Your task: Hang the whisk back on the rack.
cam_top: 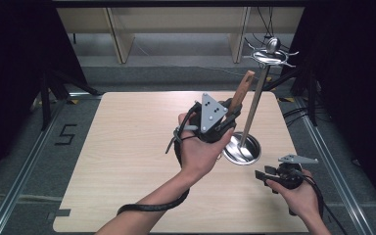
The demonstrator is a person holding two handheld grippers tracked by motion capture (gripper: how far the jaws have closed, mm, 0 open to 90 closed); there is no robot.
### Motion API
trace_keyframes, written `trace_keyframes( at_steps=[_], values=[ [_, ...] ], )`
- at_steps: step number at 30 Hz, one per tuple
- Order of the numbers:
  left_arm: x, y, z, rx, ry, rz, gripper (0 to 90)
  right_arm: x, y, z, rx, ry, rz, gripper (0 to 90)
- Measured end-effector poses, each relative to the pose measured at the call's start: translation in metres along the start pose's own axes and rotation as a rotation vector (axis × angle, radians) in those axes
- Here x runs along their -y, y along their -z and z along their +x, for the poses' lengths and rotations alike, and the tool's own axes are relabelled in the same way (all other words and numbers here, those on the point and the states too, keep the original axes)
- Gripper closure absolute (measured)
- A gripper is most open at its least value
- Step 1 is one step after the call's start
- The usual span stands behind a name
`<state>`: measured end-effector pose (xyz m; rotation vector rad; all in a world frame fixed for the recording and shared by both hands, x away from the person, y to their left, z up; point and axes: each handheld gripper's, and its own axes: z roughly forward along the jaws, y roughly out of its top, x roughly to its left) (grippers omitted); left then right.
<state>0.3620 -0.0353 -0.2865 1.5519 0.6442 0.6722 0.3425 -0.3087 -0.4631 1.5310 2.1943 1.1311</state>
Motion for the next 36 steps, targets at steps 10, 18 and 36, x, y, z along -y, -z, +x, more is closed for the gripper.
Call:
trace_keyframes(
  at_steps=[10, 18, 36],
  values=[
    [-0.0011, -0.0027, -0.0014, 0.008, 0.001, -0.004, 69.7, 0.0000, -0.0003, 0.0004, -0.005, -0.005, 0.004, 50.1],
    [-0.0015, -0.0046, -0.0028, 0.009, -0.003, -0.005, 69.7, 0.0001, -0.0003, 0.0005, -0.006, -0.009, 0.006, 50.1],
    [-0.0058, -0.0072, -0.0048, 0.009, -0.010, -0.007, 69.7, 0.0004, -0.0005, 0.0006, -0.001, -0.006, 0.004, 50.1]
  ],
)
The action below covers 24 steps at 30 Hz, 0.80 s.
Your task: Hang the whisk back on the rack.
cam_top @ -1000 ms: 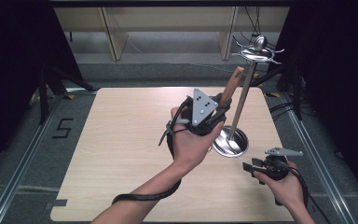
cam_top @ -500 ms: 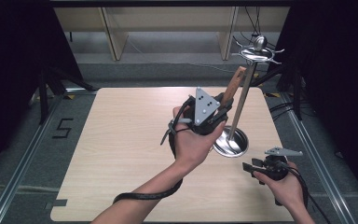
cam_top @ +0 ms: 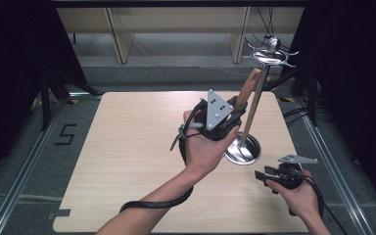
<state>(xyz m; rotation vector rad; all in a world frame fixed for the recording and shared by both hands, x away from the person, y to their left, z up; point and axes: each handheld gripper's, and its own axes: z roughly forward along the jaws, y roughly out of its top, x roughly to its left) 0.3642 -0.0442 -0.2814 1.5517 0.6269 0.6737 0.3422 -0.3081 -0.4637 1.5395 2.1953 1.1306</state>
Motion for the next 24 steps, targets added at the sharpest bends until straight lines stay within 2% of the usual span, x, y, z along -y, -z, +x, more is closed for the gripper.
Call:
trace_keyframes(
  at_steps=[13, 16, 18, 24],
  values=[
    [-0.0014, -0.0027, -0.0020, 0.006, 0.002, 0.002, 69.7, -0.0001, 0.0001, -0.0002, 0.002, 0.000, -0.001, 50.0],
    [-0.0017, -0.0046, -0.0022, 0.006, 0.005, 0.003, 69.7, -0.0003, 0.0001, -0.0004, -0.002, 0.001, 0.003, 50.1],
    [-0.0022, -0.0054, -0.0027, 0.009, 0.003, 0.004, 69.7, 0.0004, -0.0018, -0.0001, -0.017, -0.007, -0.014, 50.0],
    [-0.0035, -0.0068, -0.0042, 0.015, 0.004, 0.004, 69.7, 0.0002, -0.0008, -0.0002, -0.007, -0.001, -0.005, 50.0]
  ],
)
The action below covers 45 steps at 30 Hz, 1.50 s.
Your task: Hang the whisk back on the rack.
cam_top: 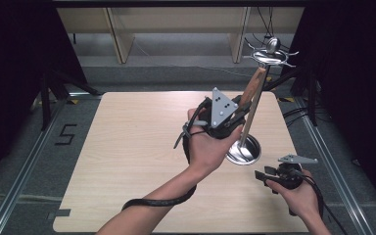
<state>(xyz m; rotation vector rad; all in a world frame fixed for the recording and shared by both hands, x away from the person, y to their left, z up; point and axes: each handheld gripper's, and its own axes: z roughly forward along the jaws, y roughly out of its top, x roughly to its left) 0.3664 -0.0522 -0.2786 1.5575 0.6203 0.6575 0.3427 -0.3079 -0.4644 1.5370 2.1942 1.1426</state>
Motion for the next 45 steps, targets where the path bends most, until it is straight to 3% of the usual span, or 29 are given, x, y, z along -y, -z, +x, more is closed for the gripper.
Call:
trace_keyframes(
  at_steps=[23, 24, 25, 27, 28, 31, 34, 35, 43, 44, 45],
  values=[
    [-0.006, -0.006, 0.003, 0.031, -0.005, 0.012, 69.7, 0.000, -0.001, 0.000, -0.012, -0.009, -0.006, 50.0],
    [-0.006, -0.006, 0.003, 0.031, -0.005, 0.012, 69.7, -0.001, 0.000, -0.003, 0.005, 0.038, -0.006, 50.0],
    [-0.006, -0.006, 0.003, 0.031, -0.003, 0.014, 69.7, -0.001, 0.000, -0.003, 0.005, 0.038, -0.006, 50.0],
    [-0.006, -0.006, 0.004, 0.033, -0.002, 0.015, 69.7, -0.001, 0.000, -0.003, 0.005, 0.038, -0.007, 50.0],
    [-0.007, -0.007, 0.004, 0.034, 0.000, 0.013, 69.7, 0.000, -0.001, 0.000, -0.009, -0.002, -0.010, 50.0],
    [-0.007, -0.007, 0.004, 0.037, 0.000, 0.013, 69.8, 0.000, -0.001, -0.001, 0.002, 0.016, -0.011, 50.0],
    [-0.007, -0.009, 0.004, 0.045, 0.000, 0.016, 69.7, 0.000, -0.001, 0.000, -0.007, -0.002, -0.009, 50.0],
    [-0.007, -0.010, 0.004, 0.045, 0.003, 0.016, 69.7, -0.001, 0.000, -0.003, 0.016, 0.040, -0.007, 50.0],
    [-0.007, -0.014, 0.005, 0.049, 0.016, 0.017, 69.8, 0.000, -0.002, -0.003, -0.016, 0.029, -0.012, 50.0],
    [-0.007, -0.014, 0.006, 0.049, 0.014, 0.019, 69.7, -0.001, 0.000, -0.003, 0.013, 0.040, -0.007, 50.0],
    [-0.007, -0.014, 0.006, 0.049, 0.012, 0.020, 69.8, -0.001, 0.000, -0.003, 0.013, 0.040, -0.007, 50.0]
  ],
)
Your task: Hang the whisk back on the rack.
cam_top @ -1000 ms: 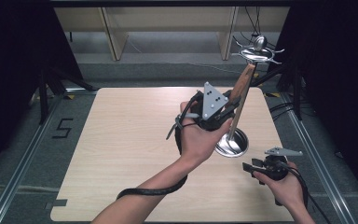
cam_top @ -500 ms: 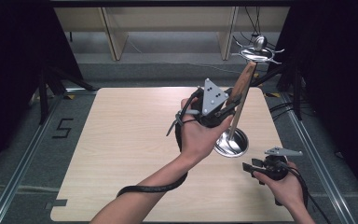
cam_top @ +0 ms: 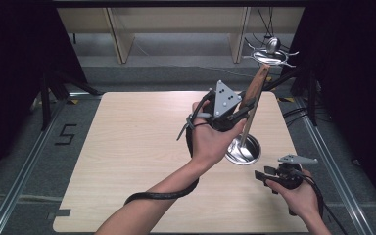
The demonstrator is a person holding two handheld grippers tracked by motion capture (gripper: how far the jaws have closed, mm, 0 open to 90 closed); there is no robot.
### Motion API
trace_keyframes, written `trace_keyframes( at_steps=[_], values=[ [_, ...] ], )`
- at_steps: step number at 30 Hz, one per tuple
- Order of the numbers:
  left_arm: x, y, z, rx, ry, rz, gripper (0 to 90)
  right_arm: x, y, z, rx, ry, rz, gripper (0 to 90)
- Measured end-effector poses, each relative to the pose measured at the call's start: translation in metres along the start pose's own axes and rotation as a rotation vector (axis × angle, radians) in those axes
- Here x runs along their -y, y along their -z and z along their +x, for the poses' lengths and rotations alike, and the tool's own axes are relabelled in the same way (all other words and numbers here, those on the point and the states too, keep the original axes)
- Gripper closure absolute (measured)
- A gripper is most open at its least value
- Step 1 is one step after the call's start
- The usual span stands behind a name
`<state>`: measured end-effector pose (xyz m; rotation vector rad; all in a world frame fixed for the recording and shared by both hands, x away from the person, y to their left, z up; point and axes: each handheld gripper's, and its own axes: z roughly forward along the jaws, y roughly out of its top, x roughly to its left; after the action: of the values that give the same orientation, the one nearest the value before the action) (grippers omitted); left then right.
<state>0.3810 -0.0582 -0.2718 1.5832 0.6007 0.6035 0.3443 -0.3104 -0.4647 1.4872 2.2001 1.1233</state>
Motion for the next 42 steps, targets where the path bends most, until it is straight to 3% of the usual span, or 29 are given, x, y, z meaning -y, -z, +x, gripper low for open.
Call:
trace_keyframes(
  at_steps=[2, 3, 14, 18, 19, 22, 36, 42],
  values=[
    [0.000, 0.000, 0.001, -0.002, 0.003, 0.004, 69.7, 0.000, 0.000, 0.000, 0.001, -0.001, 0.000, 50.0],
    [0.000, -0.001, 0.001, -0.003, 0.004, 0.003, 69.8, 0.000, -0.001, 0.000, -0.030, -0.013, -0.005, 50.0],
    [-0.001, -0.004, 0.003, 0.005, 0.008, 0.013, 69.7, 0.000, -0.001, -0.001, -0.018, -0.005, -0.004, 49.9],
    [-0.001, -0.005, 0.003, 0.008, 0.010, 0.016, 69.7, 0.001, -0.001, 0.001, -0.024, -0.024, -0.003, 49.9],
    [-0.001, -0.006, 0.004, 0.009, 0.012, 0.016, 69.7, 0.000, 0.000, 0.000, -0.001, 0.001, -0.001, 49.9],
    [-0.001, -0.007, 0.004, 0.010, 0.018, 0.017, 69.7, 0.000, -0.001, 0.000, -0.022, -0.008, 0.001, 49.9],
    [-0.002, -0.012, 0.006, 0.025, 0.034, 0.026, 69.6, 0.000, 0.000, 0.000, -0.014, -0.024, 0.012, 49.9],
    [-0.002, -0.014, 0.008, 0.048, 0.063, 0.024, 69.6, 0.000, 0.000, -0.001, -0.012, -0.011, 0.008, 49.9]
  ],
)
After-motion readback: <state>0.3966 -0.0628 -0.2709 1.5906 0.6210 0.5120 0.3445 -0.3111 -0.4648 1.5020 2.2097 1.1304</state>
